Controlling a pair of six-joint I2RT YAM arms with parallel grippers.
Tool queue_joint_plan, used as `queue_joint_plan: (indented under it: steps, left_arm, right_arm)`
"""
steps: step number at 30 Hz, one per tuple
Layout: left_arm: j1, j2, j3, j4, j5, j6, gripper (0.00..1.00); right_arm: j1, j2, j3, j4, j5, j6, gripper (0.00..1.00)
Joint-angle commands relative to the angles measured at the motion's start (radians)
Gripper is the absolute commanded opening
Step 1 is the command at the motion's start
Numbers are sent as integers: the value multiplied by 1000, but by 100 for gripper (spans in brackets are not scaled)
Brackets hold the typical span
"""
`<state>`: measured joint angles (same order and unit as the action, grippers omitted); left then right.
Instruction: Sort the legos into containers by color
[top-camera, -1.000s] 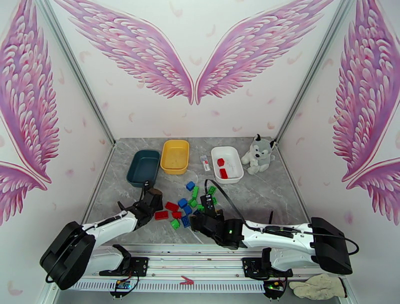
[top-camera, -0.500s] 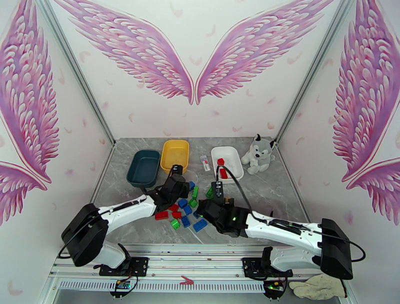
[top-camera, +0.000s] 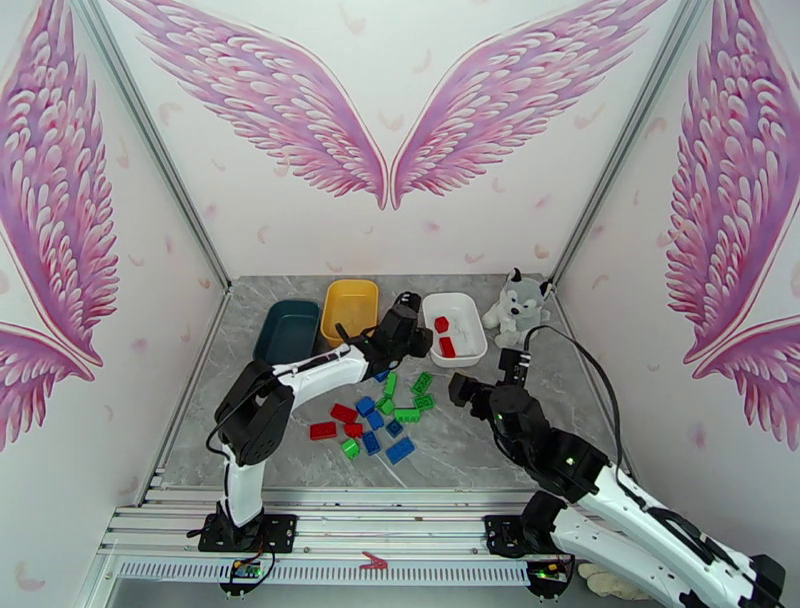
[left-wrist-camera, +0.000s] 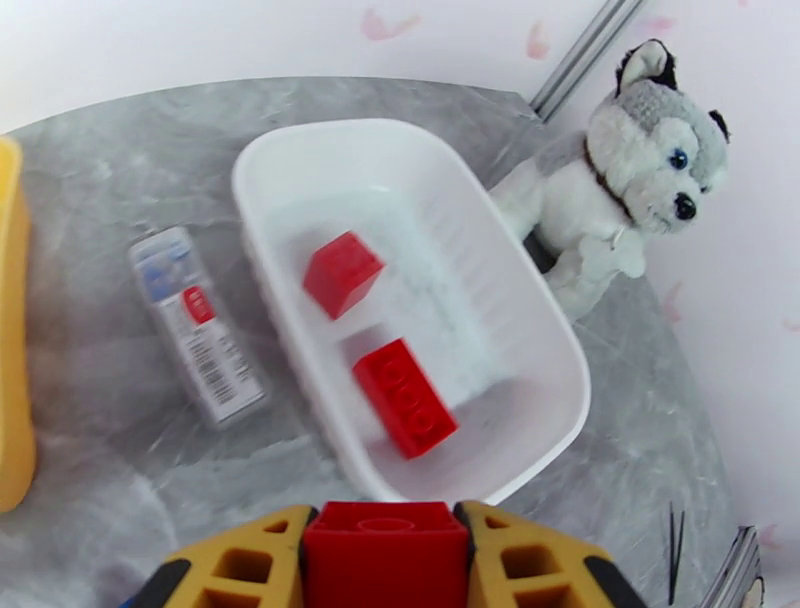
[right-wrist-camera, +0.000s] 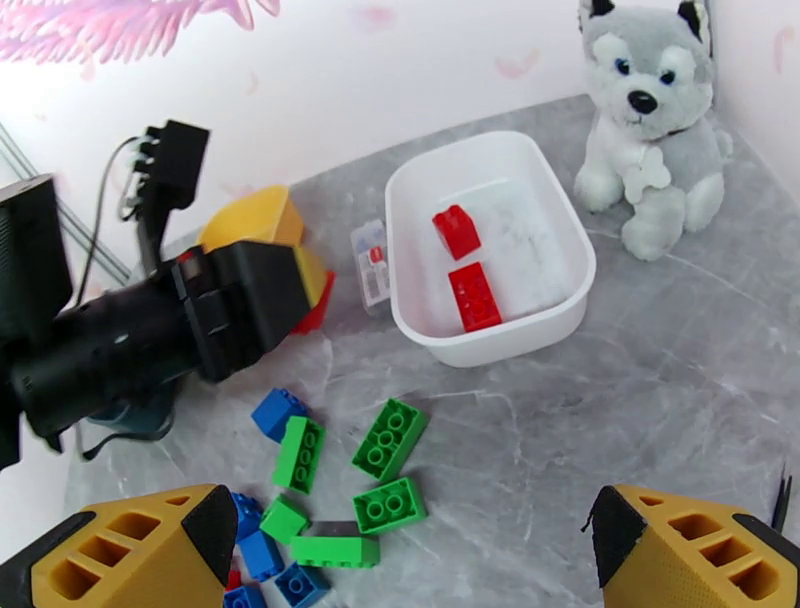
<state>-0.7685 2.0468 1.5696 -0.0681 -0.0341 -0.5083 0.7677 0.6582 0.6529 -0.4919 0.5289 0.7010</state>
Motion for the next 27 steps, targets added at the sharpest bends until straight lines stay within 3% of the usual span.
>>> queue_joint_plan:
  steps: [1,7,10,12,20,27]
  left_arm:
    - [14,99,159,-11,104,-26,24]
    - [17,286,448,-78,173,-36,45]
    - [16,300,472,-75,185,-48,65]
    - [14,259,416,-46,172,-45,72]
    - [-25,-79,-13,68,-9,17,73]
    - [-39,-368,-414,77,-213,18,73]
  right_arm:
    - [-7,-9,-29,-56,-18,-14,100]
    - [-10,29,-29,-56,-24,0,99]
    - [-13,31,-32,-65,-23,-1,99]
    - [-12,28,-33,-72,-23,-7,99]
    - [-12,3,-59,-94,-55,-19,99]
    - [-7,89,-94,34,-219,-62,84]
